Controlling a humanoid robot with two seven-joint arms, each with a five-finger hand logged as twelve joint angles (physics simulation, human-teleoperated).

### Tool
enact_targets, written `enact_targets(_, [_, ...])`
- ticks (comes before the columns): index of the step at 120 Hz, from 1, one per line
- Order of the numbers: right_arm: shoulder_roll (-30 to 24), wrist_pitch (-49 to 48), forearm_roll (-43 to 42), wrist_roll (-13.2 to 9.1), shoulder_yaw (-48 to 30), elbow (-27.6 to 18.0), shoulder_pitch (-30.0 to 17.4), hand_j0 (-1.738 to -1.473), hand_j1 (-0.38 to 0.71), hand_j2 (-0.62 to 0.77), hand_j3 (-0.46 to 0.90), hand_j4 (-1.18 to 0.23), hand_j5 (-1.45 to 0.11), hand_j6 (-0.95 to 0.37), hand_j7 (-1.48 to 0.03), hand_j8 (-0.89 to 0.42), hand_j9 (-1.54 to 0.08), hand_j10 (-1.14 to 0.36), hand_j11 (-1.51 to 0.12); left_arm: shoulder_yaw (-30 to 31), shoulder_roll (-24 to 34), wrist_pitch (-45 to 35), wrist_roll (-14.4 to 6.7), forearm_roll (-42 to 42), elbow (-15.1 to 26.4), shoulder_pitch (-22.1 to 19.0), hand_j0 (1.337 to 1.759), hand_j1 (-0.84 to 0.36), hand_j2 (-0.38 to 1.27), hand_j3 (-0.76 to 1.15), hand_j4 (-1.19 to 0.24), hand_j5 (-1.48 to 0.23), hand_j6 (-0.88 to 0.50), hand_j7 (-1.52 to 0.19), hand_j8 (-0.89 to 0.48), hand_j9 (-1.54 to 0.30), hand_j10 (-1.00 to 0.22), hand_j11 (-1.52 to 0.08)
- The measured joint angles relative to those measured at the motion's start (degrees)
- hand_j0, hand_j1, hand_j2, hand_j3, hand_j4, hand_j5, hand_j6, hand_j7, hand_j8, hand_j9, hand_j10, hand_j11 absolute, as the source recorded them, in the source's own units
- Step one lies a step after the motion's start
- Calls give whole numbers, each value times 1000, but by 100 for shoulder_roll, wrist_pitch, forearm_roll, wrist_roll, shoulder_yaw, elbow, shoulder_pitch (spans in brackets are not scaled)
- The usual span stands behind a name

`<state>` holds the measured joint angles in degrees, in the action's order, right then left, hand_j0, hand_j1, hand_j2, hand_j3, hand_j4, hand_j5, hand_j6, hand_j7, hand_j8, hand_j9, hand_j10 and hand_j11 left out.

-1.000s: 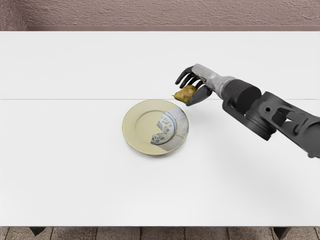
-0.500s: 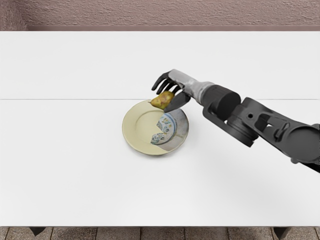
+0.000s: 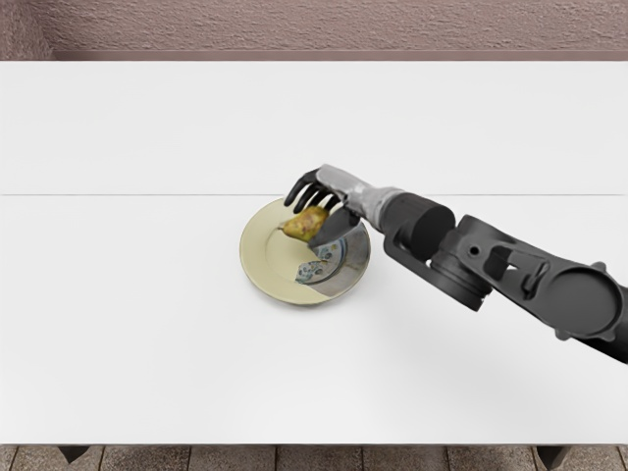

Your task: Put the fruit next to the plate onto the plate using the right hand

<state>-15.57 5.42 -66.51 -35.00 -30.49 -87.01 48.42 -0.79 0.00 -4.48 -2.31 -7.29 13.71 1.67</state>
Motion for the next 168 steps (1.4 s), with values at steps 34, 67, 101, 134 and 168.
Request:
enact_targets(34, [13,2,-4,0,91,-7,-47,-1658,235,73,0,-532,-708,-545,-700,-418,-699,-479,-700,0,0,0,-1,0,0,0,1658,349,0,0,0,0,0,0,0,0,0,0])
enact_targets(67, [-19,40,-5,0,89,-1,-51,-1658,14,-8,0,-316,-416,-323,-413,-283,-413,-302,-414,0,0,0,1,0,0,0,1658,349,0,0,0,0,0,0,0,0,0,0])
enact_targets(101, [-1001,-866,2064,0,-469,17,281,-1658,-236,-5,0,-99,-128,-101,-128,-90,-128,-95,-128,0,0,0,1,0,0,0,1658,349,0,0,0,0,0,0,0,0,0,0])
enact_targets(134, [-2000,-2785,3723,0,-2117,52,-514,-1658,-305,-3,0,-39,-50,-40,-49,-37,-49,-38,-49,10,0,27,-3,-7,4,-24,1658,349,0,0,0,0,0,0,0,0,0,0])
enact_targets(168, [-2965,-3958,5098,0,-2890,340,-1322,-1658,-324,-3,0,-22,-29,-23,-29,-22,-29,-22,-29,15,0,53,-14,-15,10,-145,1658,349,0,0,0,0,0,0,0,0,0,0])
